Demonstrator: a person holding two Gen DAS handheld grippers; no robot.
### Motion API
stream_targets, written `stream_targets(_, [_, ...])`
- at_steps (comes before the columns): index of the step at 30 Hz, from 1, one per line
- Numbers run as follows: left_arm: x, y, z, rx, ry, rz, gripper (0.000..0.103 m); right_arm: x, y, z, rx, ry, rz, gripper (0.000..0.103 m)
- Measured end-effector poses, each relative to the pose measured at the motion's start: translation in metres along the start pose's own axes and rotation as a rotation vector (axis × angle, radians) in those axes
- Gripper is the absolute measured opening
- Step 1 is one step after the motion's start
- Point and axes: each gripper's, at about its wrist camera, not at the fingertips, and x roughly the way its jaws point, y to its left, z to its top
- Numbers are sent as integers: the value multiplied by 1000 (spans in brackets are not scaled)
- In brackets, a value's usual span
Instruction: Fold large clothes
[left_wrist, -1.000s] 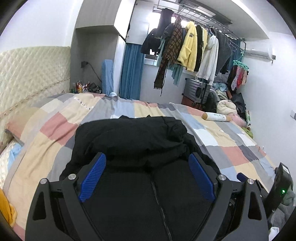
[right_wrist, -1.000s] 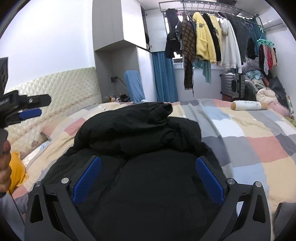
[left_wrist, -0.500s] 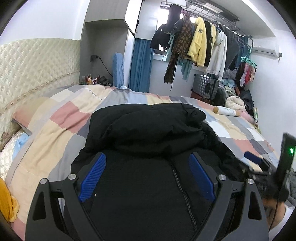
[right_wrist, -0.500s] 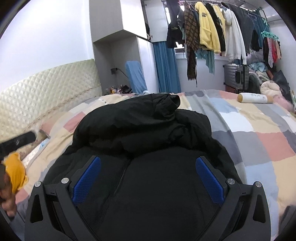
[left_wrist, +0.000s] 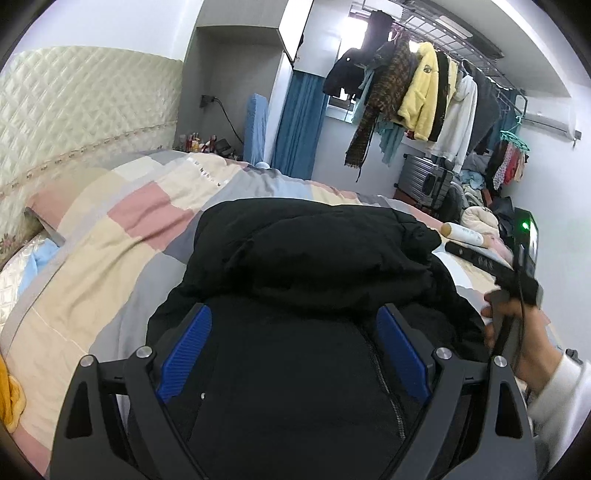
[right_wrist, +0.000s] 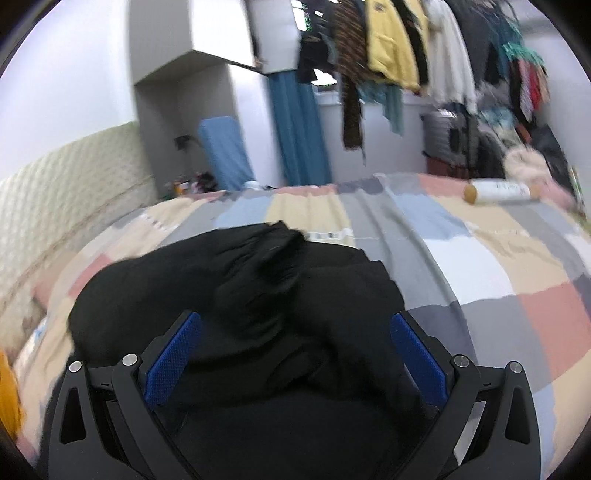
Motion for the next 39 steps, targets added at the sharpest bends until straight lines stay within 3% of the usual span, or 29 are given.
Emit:
stream_targets(8, [19,22,1,-58,37,-14,91,30,-9,13,123,28,41,103])
stream_targets(13, [29,37,-1,-106,64,-16,91,46,4,13,192,32,180,103])
stream_targets(16, [28,40,-1,-116,57,-13,91,59,22,13,161,60,210,102])
stream_targets(17, [28,39,-1,-115,55,-13,91,62,29,14,137,66,206,96])
stream_targets(19, [29,39,-2,-112,57,-16,91,71,48,15,49,104,139,73])
stream_targets(21, [29,37,-3,-104,65,-20,91,71,61,17,-21,108,93,27])
stream_targets(24, [30,32,-5,-87,72,-23,91,51,74,25,-99,23,56,18])
stream_targets(32, [31,28,-6,-73,75,-27,91,19,61,36,-141,-96,-20,14])
stream_targets(39, [35,26,-6,-56,80,-16,91,55,32,17,-164,-18,-139,13])
